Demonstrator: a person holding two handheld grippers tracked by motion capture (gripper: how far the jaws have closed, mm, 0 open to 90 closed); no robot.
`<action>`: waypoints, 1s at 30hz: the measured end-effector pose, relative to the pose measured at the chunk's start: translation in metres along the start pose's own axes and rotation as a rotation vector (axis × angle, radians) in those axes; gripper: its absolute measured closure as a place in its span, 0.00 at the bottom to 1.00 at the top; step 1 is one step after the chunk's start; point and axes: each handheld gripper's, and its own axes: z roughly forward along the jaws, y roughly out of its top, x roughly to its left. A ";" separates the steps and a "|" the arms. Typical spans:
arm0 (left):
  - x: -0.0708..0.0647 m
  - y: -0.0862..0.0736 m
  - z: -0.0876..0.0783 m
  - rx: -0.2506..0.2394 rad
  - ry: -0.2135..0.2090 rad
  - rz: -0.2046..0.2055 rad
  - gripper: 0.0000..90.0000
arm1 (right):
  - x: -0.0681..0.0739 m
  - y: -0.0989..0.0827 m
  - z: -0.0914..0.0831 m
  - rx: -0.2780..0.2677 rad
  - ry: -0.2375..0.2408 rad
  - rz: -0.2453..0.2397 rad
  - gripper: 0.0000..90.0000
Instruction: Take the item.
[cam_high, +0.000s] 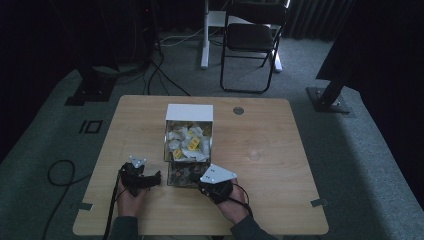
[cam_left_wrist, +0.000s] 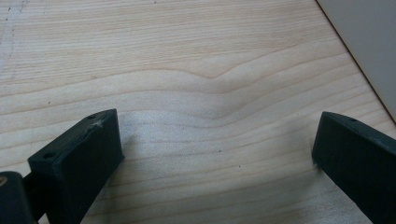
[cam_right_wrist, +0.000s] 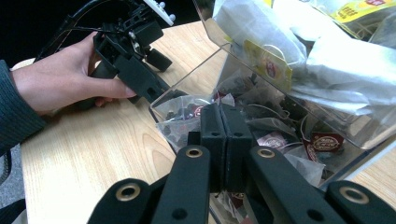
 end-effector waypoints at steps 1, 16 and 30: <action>0.000 0.000 0.000 0.000 0.000 0.000 0.02 | 0.000 0.000 -0.001 0.000 -0.001 -0.001 1.00; 0.000 0.000 0.000 0.000 0.000 0.000 0.02 | -0.002 -0.001 -0.018 -0.013 -0.023 -0.012 1.00; 0.000 0.000 0.000 0.000 0.000 0.000 0.02 | -0.005 -0.004 -0.035 -0.023 -0.051 -0.014 1.00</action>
